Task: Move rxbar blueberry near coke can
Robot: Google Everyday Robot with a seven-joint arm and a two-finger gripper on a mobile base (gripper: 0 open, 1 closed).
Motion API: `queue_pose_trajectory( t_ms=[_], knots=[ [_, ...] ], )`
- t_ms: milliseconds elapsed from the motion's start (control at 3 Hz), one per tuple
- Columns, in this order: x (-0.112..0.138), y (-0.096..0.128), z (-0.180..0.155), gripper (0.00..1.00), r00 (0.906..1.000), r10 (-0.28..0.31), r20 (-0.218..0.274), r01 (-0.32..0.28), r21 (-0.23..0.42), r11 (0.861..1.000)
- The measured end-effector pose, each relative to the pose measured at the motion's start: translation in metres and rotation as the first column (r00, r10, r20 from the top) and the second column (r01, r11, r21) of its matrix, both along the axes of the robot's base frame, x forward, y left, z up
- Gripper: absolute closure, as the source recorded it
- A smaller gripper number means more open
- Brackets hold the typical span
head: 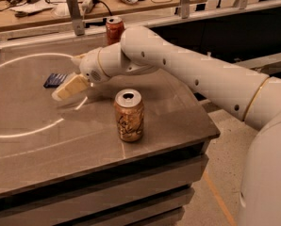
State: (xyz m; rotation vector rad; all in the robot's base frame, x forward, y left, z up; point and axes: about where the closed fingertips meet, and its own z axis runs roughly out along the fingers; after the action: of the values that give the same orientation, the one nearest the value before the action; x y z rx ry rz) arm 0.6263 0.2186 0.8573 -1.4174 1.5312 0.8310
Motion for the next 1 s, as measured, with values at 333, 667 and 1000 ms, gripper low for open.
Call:
queue_pose_trajectory(
  t_ms=[333, 667, 1000],
  knots=[
    [0.001, -0.0033, -0.002, 0.0, 1.0, -0.009, 0.001, 0.008, 0.008, 1.0],
    [0.0025, -0.0052, -0.0057, 0.0, 0.9998, -0.019, -0.001, 0.019, 0.021, 1.0],
    [0.0029, -0.0081, -0.0107, 0.0, 0.9997, -0.023, -0.007, 0.024, 0.025, 0.999]
  ],
)
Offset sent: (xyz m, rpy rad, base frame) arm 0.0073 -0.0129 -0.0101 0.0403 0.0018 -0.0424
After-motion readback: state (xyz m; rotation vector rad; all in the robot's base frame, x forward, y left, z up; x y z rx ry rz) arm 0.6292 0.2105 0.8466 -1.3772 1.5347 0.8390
